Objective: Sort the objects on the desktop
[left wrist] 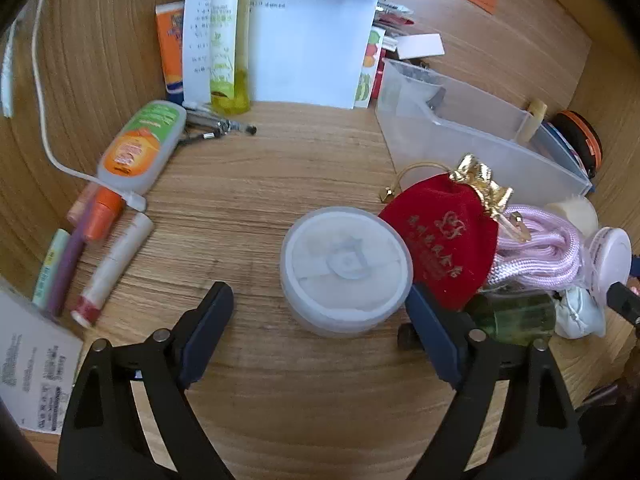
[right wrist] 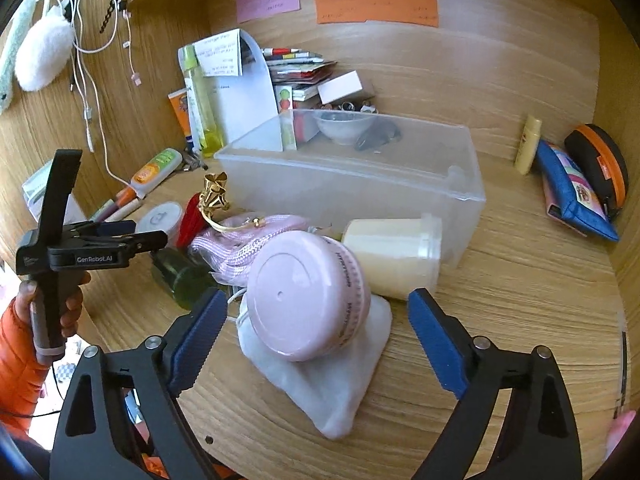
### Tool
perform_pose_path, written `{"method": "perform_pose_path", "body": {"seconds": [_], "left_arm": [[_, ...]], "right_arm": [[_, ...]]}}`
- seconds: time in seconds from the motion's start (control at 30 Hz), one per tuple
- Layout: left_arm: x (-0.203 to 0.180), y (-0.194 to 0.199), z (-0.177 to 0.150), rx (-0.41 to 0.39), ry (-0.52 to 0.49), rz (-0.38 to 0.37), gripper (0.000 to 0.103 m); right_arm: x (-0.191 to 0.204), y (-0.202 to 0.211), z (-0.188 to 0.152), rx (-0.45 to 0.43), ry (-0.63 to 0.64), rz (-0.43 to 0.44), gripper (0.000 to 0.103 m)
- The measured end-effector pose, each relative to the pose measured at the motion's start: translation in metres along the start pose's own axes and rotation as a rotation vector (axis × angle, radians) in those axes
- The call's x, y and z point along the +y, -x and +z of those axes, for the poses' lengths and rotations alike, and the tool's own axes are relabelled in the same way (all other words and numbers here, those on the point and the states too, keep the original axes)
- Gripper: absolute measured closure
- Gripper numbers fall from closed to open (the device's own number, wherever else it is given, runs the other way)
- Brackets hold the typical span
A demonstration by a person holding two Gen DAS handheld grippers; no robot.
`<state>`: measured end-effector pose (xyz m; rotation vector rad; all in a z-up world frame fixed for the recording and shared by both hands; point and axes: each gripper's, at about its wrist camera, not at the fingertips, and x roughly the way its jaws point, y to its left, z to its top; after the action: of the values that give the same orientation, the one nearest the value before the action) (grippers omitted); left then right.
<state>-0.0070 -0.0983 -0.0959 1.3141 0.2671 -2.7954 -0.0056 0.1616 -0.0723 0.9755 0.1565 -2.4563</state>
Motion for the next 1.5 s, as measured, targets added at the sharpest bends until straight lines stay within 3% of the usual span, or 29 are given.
{"method": "perform_pose_path", "body": {"seconds": [0.3,0.43,0.63,1.0,1.5], "left_arm": [[-0.003,-0.011,0.010,0.004,-0.039,0.027,0.015],[-0.005,-0.014,0.013,-0.003,-0.043,0.051,0.021],[-0.008,-0.017,0.017,-0.001,-0.052,0.042,0.037],[-0.004,-0.015,0.020,-0.015,-0.039,0.030,0.038],[-0.023,0.038,0.040,-0.143,-0.061,0.005,0.038]], "right_arm": [[0.005,-0.019,0.003,0.044,0.011,-0.015,0.036],[0.007,-0.020,0.002,0.048,0.021,-0.008,0.043],[0.008,-0.020,0.002,0.051,0.016,0.001,0.043],[-0.004,-0.007,0.009,0.013,-0.007,0.019,0.043],[-0.027,0.022,0.038,-0.081,0.011,-0.032,0.043]]}}
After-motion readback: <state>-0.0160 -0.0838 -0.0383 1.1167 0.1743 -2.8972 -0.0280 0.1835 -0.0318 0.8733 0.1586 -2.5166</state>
